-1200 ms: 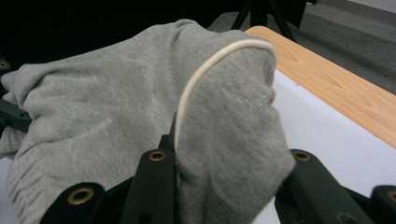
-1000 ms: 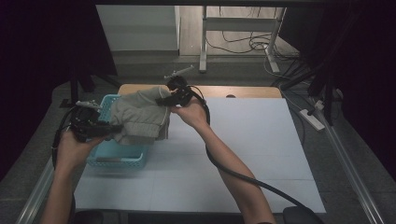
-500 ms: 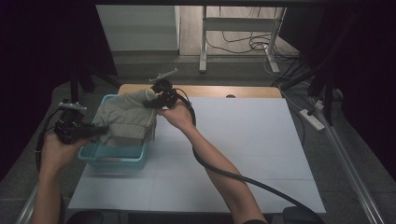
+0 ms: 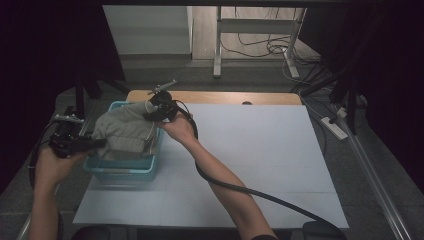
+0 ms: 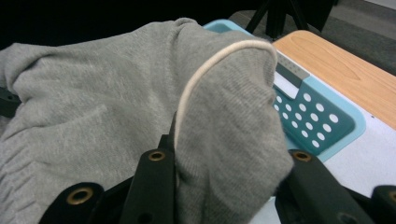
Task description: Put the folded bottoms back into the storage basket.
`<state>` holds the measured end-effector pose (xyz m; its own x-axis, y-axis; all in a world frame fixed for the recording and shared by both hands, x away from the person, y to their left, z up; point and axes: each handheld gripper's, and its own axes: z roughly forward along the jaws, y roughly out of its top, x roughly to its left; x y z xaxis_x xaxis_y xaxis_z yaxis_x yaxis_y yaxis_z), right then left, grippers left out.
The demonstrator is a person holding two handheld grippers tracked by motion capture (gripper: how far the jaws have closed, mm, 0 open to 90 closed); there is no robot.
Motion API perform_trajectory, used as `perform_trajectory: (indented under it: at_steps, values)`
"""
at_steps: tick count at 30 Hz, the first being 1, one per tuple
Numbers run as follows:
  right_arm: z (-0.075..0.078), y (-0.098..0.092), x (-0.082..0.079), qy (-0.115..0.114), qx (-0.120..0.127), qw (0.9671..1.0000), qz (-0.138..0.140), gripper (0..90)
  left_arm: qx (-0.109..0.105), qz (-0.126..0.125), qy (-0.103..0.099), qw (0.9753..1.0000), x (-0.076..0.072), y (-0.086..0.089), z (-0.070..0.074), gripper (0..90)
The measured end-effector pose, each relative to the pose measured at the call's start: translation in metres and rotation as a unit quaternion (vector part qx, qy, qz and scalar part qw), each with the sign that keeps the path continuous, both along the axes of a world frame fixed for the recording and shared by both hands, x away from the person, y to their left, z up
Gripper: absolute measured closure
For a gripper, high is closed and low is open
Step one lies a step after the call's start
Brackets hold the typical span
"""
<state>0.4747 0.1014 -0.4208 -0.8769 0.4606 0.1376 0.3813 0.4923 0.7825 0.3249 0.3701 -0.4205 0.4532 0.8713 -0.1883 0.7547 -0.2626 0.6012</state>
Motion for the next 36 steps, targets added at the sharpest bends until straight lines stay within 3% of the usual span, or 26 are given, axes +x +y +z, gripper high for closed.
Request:
perform_trajectory:
  at_steps: [6, 16, 19, 22, 25, 28, 30, 36]
  values:
    - [-0.017, 0.000, 0.004, 0.006, -0.014, 0.9998, -0.011, 66.3, 0.015, 0.000, 0.007, 0.9999, 0.008, -0.003, -0.019, 70.9]
    - [-0.045, 0.008, 0.003, 0.009, -0.044, 0.9987, -0.025, 62.7, 0.049, 0.008, 0.042, 0.9979, 0.018, -0.005, -0.048, 68.8]
    - [-0.046, 0.011, 0.002, 0.000, -0.057, 0.9980, -0.027, 51.4, 0.055, 0.018, 0.047, 0.9972, 0.018, -0.003, -0.050, 66.0]
    - [-0.046, 0.009, 0.003, -0.007, -0.052, 0.9982, -0.030, 42.7, 0.047, 0.029, 0.046, 0.9974, 0.018, -0.001, -0.051, 54.7]
    - [-0.044, 0.008, 0.004, -0.023, -0.053, 0.9976, -0.038, 35.0, 0.024, 0.032, 0.039, 0.9984, 0.018, -0.001, -0.049, 40.9]
    - [-0.041, 0.007, 0.005, -0.031, -0.044, 0.9979, -0.037, 28.5, 0.024, 0.033, 0.032, 0.9987, 0.019, -0.004, -0.047, 33.9]
    - [-0.036, 0.004, 0.007, -0.033, -0.037, 0.9979, -0.041, 21.9, 0.015, 0.030, 0.022, 0.9992, 0.020, -0.005, -0.047, 27.3]
    - [-0.030, -0.003, 0.008, -0.030, -0.035, 0.9983, -0.034, 14.6, -0.015, 0.023, -0.001, 0.9996, 0.024, -0.016, -0.041, 17.2]
